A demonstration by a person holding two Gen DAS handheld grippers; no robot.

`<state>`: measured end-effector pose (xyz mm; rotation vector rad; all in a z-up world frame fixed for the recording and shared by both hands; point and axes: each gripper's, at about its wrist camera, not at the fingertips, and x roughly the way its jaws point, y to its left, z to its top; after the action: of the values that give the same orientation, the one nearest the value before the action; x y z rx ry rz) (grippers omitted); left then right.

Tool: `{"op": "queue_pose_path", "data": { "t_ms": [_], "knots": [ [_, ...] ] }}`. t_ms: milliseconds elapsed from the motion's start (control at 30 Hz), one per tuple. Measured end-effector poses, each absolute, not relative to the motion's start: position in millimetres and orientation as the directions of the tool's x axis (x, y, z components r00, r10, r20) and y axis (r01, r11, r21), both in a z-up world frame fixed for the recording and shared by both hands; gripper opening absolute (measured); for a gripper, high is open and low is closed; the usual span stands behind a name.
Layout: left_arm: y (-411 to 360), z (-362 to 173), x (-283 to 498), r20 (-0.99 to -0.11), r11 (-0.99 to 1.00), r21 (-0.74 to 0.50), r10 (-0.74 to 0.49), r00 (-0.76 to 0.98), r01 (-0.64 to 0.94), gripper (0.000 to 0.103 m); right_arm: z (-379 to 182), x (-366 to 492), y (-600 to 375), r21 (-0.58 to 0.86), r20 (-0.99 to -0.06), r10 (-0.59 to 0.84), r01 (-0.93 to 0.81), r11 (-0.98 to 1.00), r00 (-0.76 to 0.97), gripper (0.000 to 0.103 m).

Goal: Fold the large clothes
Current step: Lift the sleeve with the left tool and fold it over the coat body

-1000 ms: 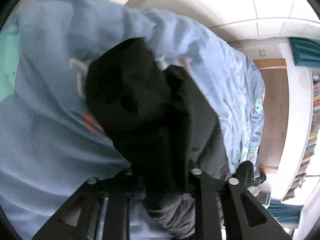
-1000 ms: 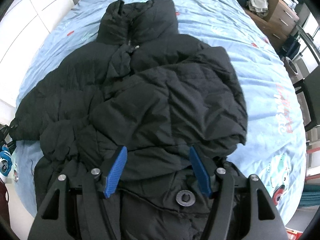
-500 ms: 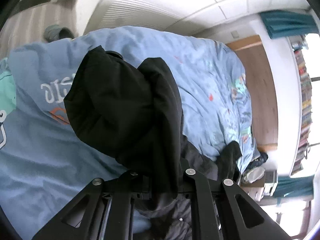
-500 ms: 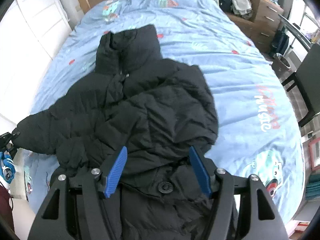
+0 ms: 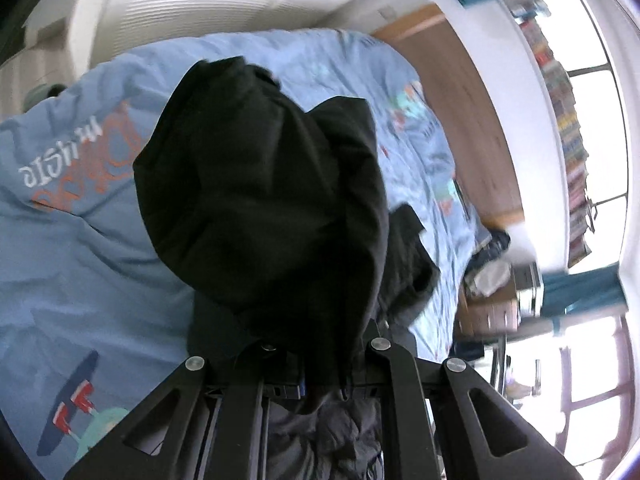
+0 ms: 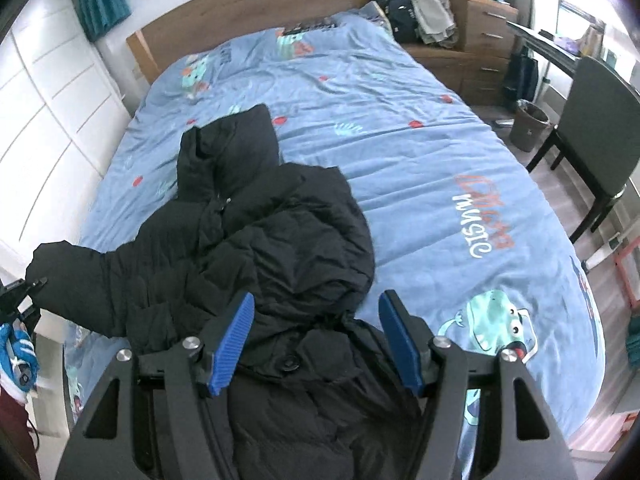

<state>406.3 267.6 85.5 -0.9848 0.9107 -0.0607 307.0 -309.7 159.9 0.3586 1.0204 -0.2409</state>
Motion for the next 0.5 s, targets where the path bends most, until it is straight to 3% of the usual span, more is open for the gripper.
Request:
{"op": "queue_pose_path", "data": {
  "t_ms": [500],
  "knots": [
    [165.7,86.5,404.8,-0.671,0.699,-0.696,-0.552,0.495,-0.164,0.012,161.3,279.0,-318.3,0.197,-0.853,-0.043,0.397,0.896,0.520,0.064]
  ]
}}
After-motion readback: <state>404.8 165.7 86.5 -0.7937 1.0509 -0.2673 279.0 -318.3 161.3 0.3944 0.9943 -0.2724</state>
